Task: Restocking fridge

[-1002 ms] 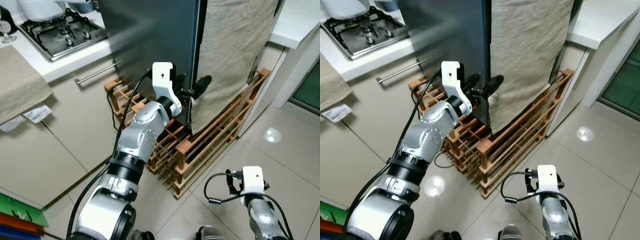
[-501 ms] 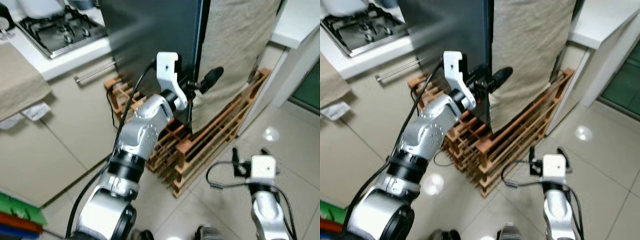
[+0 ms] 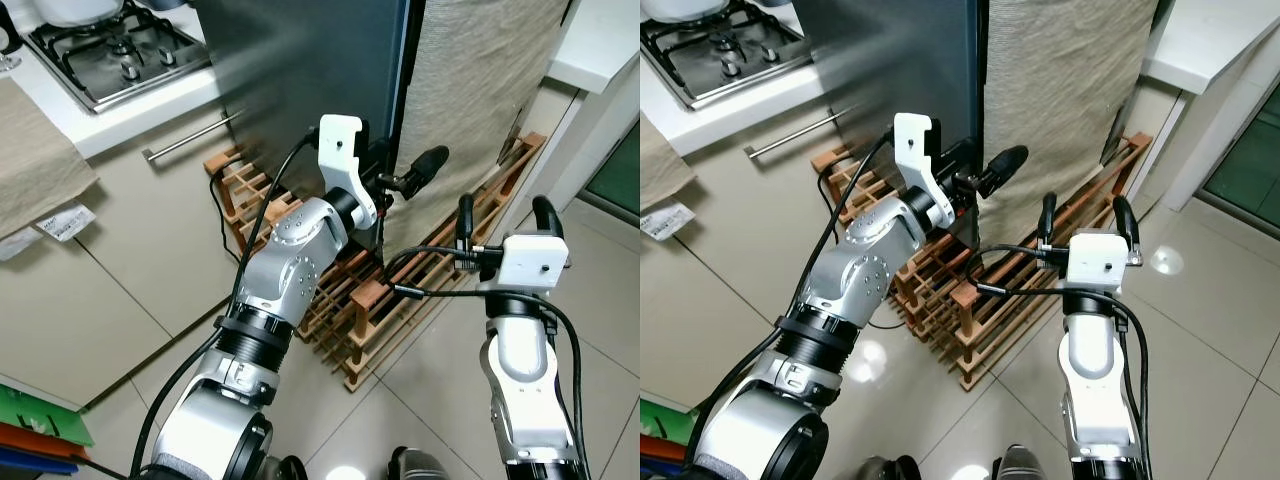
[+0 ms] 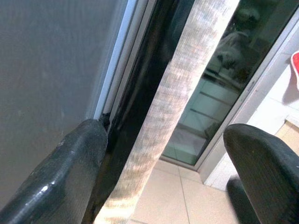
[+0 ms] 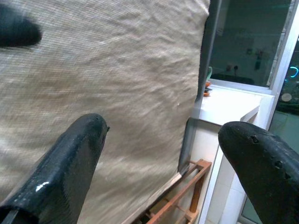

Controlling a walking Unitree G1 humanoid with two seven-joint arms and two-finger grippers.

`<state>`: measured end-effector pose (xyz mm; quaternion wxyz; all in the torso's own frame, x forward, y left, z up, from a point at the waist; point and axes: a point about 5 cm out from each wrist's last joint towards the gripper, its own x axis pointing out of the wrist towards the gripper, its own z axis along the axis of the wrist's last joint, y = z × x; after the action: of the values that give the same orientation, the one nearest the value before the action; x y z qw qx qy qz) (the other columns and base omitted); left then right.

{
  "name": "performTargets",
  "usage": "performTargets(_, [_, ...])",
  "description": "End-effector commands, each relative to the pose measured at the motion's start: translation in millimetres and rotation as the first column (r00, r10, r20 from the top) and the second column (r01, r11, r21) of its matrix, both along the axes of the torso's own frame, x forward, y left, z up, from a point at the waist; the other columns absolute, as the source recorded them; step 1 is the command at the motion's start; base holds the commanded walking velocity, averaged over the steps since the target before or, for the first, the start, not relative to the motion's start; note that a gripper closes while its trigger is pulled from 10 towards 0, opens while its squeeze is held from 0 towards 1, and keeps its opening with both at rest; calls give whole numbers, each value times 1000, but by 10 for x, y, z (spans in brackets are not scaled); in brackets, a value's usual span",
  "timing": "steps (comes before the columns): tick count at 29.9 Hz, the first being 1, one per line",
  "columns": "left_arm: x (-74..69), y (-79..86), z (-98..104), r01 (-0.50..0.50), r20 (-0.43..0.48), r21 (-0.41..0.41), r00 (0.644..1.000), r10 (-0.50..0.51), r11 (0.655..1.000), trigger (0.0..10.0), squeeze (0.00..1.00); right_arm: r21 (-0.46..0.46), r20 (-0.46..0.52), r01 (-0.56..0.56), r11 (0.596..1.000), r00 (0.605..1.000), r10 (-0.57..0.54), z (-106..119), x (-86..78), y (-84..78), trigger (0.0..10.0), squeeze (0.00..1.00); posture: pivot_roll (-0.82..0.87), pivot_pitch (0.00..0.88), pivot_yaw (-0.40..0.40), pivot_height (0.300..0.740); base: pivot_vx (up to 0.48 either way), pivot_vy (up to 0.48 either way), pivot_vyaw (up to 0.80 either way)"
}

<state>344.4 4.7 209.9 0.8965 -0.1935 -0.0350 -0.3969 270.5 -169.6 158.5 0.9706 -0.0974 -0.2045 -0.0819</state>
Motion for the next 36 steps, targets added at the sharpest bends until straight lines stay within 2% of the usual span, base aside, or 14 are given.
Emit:
performTargets(1, [-94,-279,89,78,6,-58,997,-78,995,10000,0,1,17,-6,1000,1000,6,73,-7,24,10000,424,-257,126,115,732,0,0,0])
performTargets(5, [-152,-348,129,144,39,-69,989,-142,987,10000,0,-7,22,-28,1000,999,28,136,-47,66,10000,424,-261,124,115,732,0,0,0])
performTargets(9, [-237,-468,176,239,58,-94,970,-234,967,10000,0,-5,-41,-36,999,999,36,38,-145,24,10000,427,-268,121,117,732,0,0,0])
performTargets(12, [-289,-546,210,291,63,-117,956,-285,950,10000,0,3,-197,-32,999,980,32,-294,-279,-91,10000,431,-279,117,119,732,0,0,0])
performTargets(13, [-289,-546,210,291,63,-117,956,-285,950,10000,0,3,-197,-32,999,980,32,-294,-279,-91,10000,431,-279,117,119,732,0,0,0])
performTargets(14, [-312,-580,232,316,65,-130,948,-310,940,10000,0,26,-287,-11,1000,958,18,-506,-341,-171,10000,427,-280,118,121,732,0,0,0])
performTargets(15, [-344,-618,263,348,71,-149,937,-341,926,10000,0,65,-421,19,998,907,10,-813,-404,-269,10000,427,-285,116,124,732,0,0,0])
performTargets(16, [-344,-618,263,348,71,-149,937,-341,926,10000,0,65,-421,19,998,907,10,-813,-404,-269,10000,427,-285,116,124,732,0,0,0])
performTargets(19, [-439,-697,342,436,104,-181,900,-424,881,10000,0,140,-638,134,981,770,-14,-1358,-575,-471,10000,427,-285,112,130,732,0,0,0])
performTargets(22, [-494,-718,379,486,129,-194,874,-469,852,10000,0,137,-654,140,981,756,-17,-1381,-561,-474,10000,431,-280,114,133,732,0,0,0])
performTargets(23, [-538,-728,390,522,141,-203,853,-503,828,10000,0,131,-641,123,984,767,-11,-1346,-515,-438,10000,431,-284,113,136,732,0,0,0])
performTargets(30, [-626,-742,419,587,157,-234,810,-566,775,10000,0,122,-610,74,990,793,16,-1277,-421,-347,10000,431,-280,110,133,732,0,0,0])
performTargets(31, [-648,-737,441,606,157,-257,795,-586,753,10000,0,124,-604,54,991,797,32,-1282,-395,-325,10000,435,-276,110,131,732,0,0,0])
performTargets(36, [-618,-700,446,600,132,-292,797,-589,745,10000,0,123,-602,47,991,797,37,-1305,-384,-328,10000,427,-275,111,131,732,0,0,0])
